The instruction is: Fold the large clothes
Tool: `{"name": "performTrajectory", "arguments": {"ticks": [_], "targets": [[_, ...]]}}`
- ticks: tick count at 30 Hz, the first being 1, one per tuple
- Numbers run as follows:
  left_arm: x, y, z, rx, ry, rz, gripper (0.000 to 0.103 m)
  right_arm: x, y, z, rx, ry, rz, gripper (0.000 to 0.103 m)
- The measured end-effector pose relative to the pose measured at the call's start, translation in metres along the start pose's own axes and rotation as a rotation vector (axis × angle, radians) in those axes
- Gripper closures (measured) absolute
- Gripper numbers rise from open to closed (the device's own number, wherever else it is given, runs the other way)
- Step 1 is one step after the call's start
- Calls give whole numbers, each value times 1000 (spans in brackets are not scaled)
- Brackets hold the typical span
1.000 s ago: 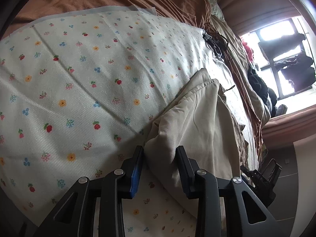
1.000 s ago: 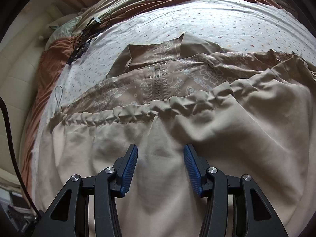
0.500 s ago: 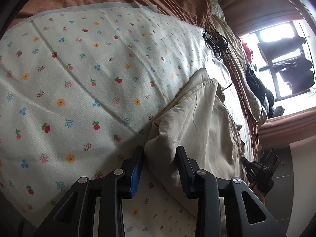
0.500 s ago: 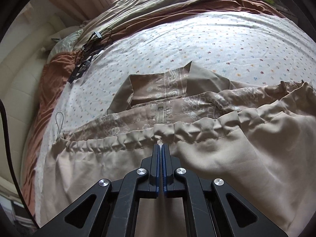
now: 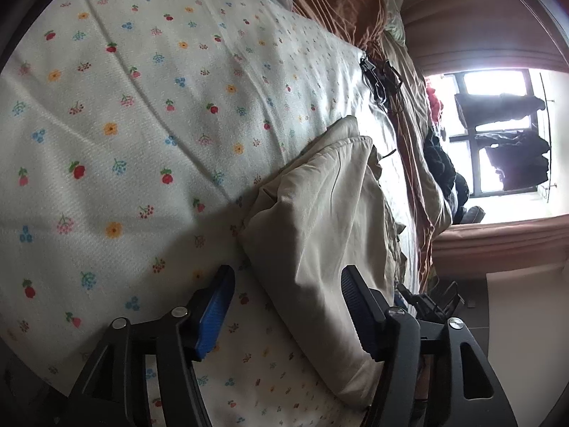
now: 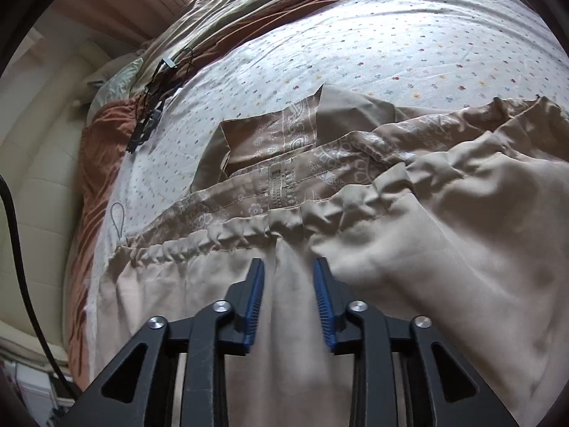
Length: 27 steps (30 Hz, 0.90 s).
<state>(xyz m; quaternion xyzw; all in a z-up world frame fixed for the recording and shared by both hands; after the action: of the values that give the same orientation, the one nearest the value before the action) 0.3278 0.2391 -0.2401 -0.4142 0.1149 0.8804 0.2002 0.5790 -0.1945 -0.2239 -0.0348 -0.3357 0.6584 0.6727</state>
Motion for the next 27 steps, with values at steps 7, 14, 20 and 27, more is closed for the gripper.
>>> {"name": "performTrajectory", "arguments": {"ticks": [7,14,20,27], "targets": [[-9,5,-18,38,30,-4,39,16,16,55,-85,-67,62,67],[-14,0,-33,60,48,-13,39,14,69,89,-57,-52,116,67],[-18,0,-32,36,74,-17,39,26,114,112,-25,-35,159,67],[-16,4,-28,37,78,-22,45,39,164,121,25,-23,195,67]]}}
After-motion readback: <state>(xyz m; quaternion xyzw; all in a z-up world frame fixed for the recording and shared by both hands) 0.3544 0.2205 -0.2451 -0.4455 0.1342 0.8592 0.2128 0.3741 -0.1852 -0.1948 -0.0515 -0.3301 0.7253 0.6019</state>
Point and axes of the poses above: each gripper's, at about its wrist camera, not at the fingertips, and z roughly against the way its jaws point, x to its left, y to its underside, the point moved 3 cm from there along -z, roughly the way its jaws point, and after that the axes turned 9 degrees about z, right-handed, at the moved point
